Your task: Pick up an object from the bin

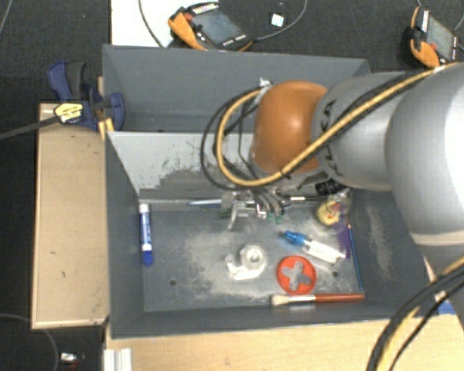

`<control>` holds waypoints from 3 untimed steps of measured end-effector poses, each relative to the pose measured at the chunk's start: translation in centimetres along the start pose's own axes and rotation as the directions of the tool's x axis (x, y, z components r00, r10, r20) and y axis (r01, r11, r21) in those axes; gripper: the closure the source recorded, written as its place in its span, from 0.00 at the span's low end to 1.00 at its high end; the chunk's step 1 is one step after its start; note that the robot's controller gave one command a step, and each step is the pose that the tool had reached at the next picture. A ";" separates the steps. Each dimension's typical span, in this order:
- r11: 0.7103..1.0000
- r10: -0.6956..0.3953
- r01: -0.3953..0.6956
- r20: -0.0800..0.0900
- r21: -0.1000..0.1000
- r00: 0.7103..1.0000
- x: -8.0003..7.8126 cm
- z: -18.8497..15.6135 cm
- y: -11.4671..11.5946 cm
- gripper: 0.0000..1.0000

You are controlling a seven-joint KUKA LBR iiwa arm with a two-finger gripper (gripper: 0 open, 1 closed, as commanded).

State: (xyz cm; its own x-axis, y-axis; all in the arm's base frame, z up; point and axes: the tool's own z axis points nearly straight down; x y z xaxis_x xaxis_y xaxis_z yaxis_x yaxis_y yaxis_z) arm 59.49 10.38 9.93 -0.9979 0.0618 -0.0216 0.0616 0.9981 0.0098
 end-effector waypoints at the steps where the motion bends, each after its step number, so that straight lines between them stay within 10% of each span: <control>1: 1.000 0.000 0.000 0.001 -0.001 1.000 -0.1 -3.8 0.0 1.00; 3: 1.000 0.001 -0.001 0.002 -0.001 1.000 -0.1 -4.6 0.0 1.00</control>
Offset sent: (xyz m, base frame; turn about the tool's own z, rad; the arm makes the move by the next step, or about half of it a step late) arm -0.0016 -0.0005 0.0455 0.0001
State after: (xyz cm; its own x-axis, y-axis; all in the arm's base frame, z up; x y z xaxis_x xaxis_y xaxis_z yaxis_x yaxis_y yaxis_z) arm 59.51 10.34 14.57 -0.9978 0.0623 -0.0241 0.0620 0.9980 0.0113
